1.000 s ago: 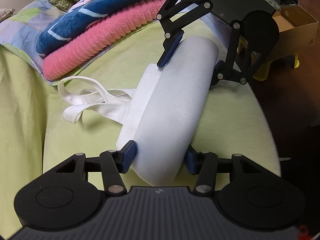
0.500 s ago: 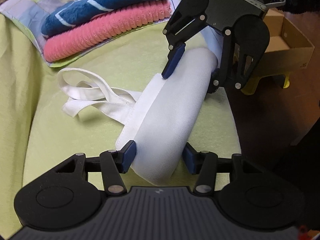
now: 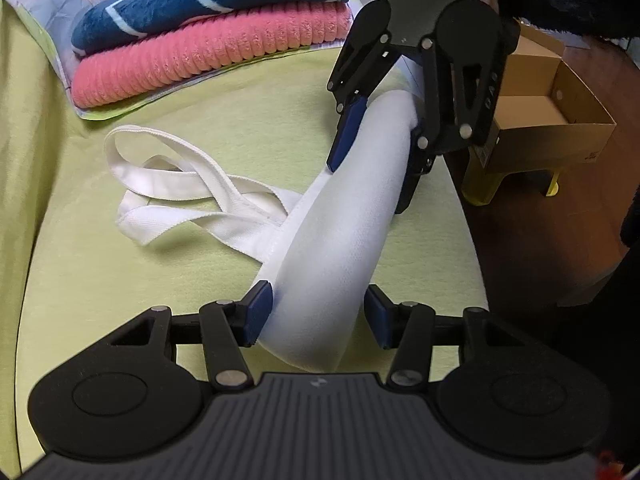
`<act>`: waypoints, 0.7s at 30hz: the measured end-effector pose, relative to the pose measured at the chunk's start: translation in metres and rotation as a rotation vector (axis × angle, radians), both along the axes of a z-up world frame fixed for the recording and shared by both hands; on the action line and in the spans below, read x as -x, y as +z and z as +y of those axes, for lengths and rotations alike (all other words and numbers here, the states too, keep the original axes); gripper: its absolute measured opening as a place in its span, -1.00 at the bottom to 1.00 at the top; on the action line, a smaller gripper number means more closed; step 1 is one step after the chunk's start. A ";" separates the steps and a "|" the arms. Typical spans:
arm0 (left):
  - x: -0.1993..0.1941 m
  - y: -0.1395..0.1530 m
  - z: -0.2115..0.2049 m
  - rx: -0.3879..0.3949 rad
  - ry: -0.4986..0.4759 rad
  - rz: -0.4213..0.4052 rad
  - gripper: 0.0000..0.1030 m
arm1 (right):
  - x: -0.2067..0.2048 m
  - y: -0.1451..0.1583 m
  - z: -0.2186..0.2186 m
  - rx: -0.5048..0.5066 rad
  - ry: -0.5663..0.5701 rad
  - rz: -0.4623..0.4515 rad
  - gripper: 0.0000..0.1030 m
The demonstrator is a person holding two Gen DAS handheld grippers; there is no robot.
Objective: Fold shopping bag
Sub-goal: 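Roll the tote further toward the handles with both grippers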
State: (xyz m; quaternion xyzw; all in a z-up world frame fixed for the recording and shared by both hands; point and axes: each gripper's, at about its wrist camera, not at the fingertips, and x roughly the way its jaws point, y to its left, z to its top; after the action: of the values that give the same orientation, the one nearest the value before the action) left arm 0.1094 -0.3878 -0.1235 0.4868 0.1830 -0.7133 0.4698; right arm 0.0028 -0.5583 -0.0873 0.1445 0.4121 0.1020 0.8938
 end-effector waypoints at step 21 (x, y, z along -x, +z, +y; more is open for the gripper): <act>0.001 -0.015 -0.022 -0.003 0.010 -0.084 0.06 | -0.029 -0.019 -0.057 -0.387 -0.068 0.184 0.04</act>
State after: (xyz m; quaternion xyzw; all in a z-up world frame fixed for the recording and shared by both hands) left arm 0.1085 -0.4095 -0.1386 0.5159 0.1666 -0.6896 0.4801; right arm 0.0321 -0.6149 -0.1059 0.3360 0.4598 0.1354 0.8108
